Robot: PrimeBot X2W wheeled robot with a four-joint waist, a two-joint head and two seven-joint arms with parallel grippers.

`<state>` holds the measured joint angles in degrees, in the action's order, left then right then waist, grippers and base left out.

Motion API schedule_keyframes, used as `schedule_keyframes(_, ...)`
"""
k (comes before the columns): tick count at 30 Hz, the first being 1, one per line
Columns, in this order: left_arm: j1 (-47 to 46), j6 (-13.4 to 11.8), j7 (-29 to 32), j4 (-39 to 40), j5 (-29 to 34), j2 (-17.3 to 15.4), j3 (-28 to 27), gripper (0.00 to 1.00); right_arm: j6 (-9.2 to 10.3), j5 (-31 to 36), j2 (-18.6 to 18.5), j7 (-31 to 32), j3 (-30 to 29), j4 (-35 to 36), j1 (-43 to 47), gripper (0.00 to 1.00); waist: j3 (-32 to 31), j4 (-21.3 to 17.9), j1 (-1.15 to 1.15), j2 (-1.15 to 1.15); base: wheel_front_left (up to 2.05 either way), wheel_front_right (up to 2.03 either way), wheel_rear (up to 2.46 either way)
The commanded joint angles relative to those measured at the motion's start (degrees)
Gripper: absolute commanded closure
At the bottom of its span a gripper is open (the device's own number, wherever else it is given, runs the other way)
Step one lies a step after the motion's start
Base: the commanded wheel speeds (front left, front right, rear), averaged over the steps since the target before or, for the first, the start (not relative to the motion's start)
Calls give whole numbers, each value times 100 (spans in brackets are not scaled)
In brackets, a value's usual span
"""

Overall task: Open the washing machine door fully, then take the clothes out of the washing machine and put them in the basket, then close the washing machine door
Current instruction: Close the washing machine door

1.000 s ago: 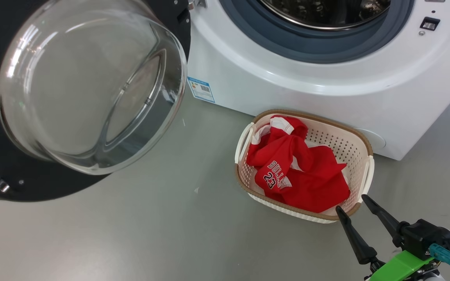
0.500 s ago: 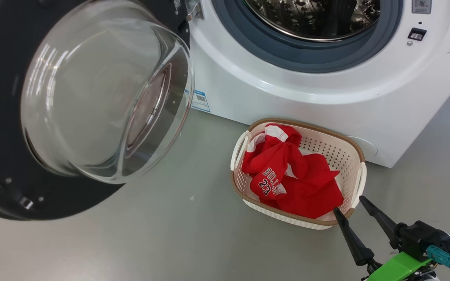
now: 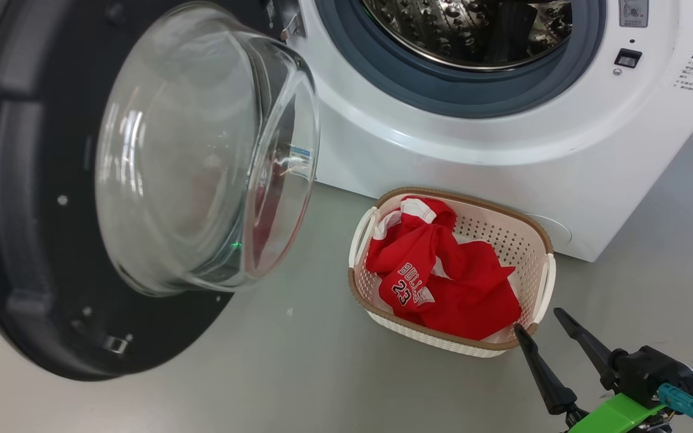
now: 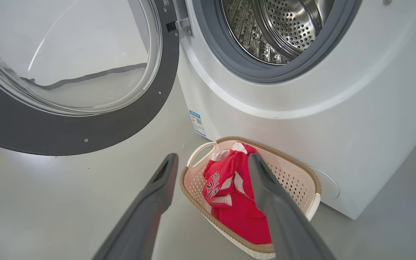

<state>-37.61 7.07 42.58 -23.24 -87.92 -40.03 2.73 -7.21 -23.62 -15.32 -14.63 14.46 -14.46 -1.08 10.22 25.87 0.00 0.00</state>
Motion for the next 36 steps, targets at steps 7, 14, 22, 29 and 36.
schedule_keyframes(7,144,42,236,1030,-164,-135,-20,100,-28,53,-59,-37,46,152,45,0,8,-46,0,0,0,0,0)
schedule_keyframes(14,221,42,314,1784,-211,74,176,100,-28,65,-70,-37,3,175,21,0,49,-128,0,0,0,0,0)
schedule_keyframes(22,166,42,180,2391,-52,377,478,100,-28,81,-51,-37,-47,188,-2,0,84,-240,0,0,0,0,0)
schedule_keyframes(29,36,42,-15,2535,-9,590,629,100,-28,92,-43,-37,-88,198,-40,0,126,-307,0,0,0,0,0)
schedule_keyframes(36,42,42,-211,2497,21,615,665,100,-28,98,-22,-37,-117,198,-54,0,134,-329,0,0,0,0,0)
